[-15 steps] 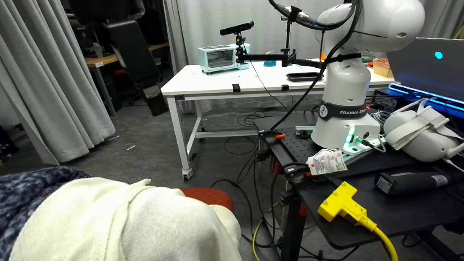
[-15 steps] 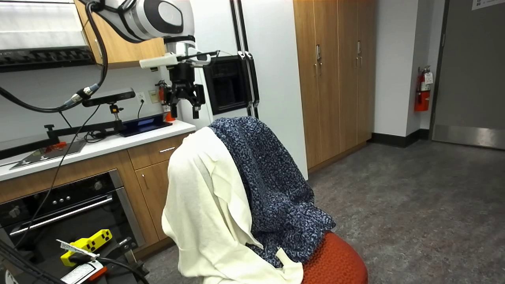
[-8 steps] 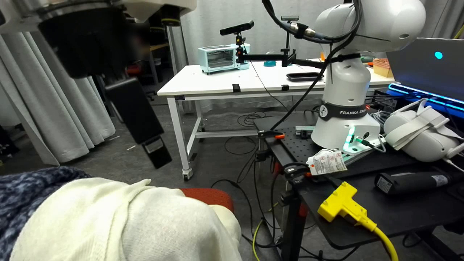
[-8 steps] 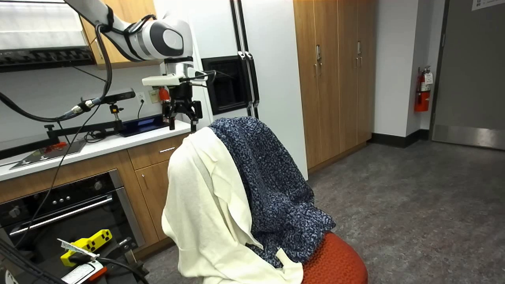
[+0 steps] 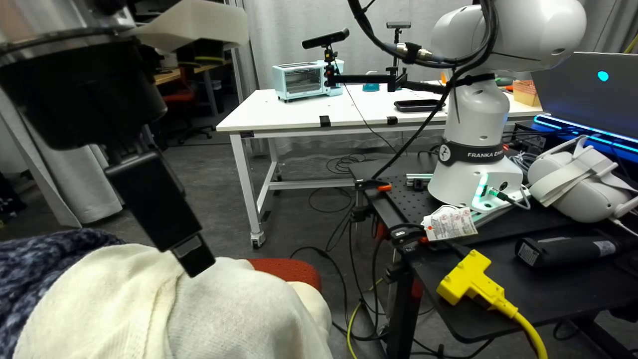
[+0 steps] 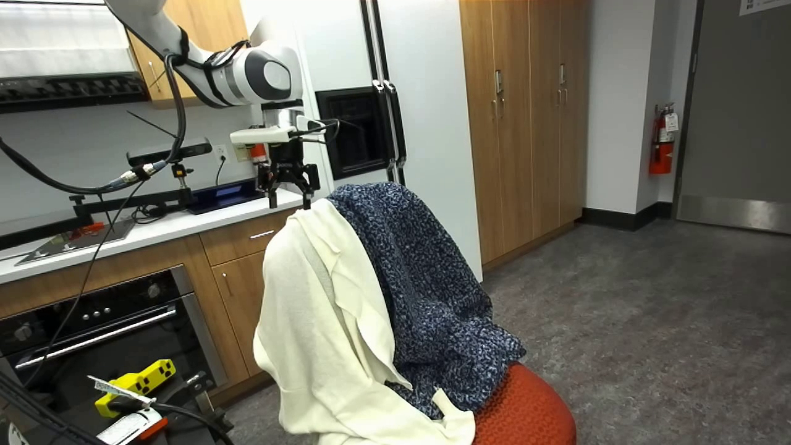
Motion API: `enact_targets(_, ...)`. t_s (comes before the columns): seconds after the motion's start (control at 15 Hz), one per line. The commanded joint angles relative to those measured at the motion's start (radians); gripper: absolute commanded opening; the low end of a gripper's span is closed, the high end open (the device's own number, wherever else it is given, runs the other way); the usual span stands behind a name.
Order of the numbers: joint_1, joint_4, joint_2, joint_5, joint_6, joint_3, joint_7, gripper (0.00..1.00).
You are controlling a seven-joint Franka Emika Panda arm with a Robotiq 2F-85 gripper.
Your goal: Pick up the two clothes from the chair support and put them no the sitting base of the chair.
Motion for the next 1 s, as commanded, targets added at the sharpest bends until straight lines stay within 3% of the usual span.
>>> enact_targets(0.0,0.008,0.069,0.060,-0.034,0.012,-0.006,-0.028,1.00)
enact_targets(0.53,0.003,0.051,0.086,-0.063,0.213,-0.020,-0.047,1.00)
enact_targets(0.93,-0.019,0.026,0.091,-0.044,0.227,-0.028,-0.056,1.00)
